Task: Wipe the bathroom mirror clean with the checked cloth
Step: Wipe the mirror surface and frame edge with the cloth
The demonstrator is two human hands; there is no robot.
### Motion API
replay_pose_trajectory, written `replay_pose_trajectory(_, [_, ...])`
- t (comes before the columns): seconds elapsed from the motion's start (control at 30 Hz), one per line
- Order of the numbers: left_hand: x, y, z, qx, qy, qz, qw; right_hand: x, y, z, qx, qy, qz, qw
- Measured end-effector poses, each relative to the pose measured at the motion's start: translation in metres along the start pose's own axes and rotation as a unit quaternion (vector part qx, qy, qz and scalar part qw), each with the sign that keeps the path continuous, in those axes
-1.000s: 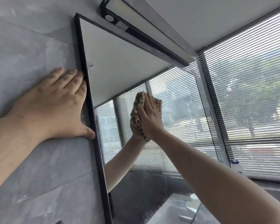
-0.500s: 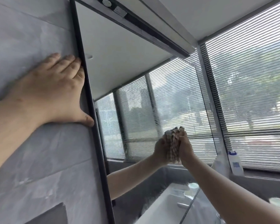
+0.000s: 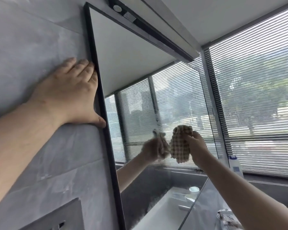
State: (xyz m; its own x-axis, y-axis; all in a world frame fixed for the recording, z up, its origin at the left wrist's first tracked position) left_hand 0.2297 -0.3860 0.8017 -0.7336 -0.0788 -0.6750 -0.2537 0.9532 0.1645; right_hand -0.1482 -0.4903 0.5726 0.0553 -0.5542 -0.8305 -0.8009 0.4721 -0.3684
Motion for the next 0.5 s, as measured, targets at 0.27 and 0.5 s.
replay_pose_trajectory(0.27, [0.031, -0.011, -0.006, -0.04, 0.004, 0.003, 0.999, -0.018, -0.047, 0.015, 0.064, 0.122, 0.282, 0.95])
replay_pose_trajectory(0.5, [0.03, -0.011, -0.008, -0.053, 0.011, 0.009, 0.998, -0.012, -0.038, 0.005, 0.167, 0.219, 0.237, 0.931])
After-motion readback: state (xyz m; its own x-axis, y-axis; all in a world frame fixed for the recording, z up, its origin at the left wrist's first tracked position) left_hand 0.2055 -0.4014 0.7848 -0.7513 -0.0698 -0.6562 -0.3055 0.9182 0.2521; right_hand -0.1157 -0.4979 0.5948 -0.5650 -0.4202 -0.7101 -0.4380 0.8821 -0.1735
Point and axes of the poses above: each hand's wrist, its own z-axis away from the middle knuckle, its own y-axis out of the back of the hand, x = y × z, the point moved 6 cm from there along -z, towards the middle knuckle, and after that the axes turned 3 degrees about -y, right-handed, at the moved point
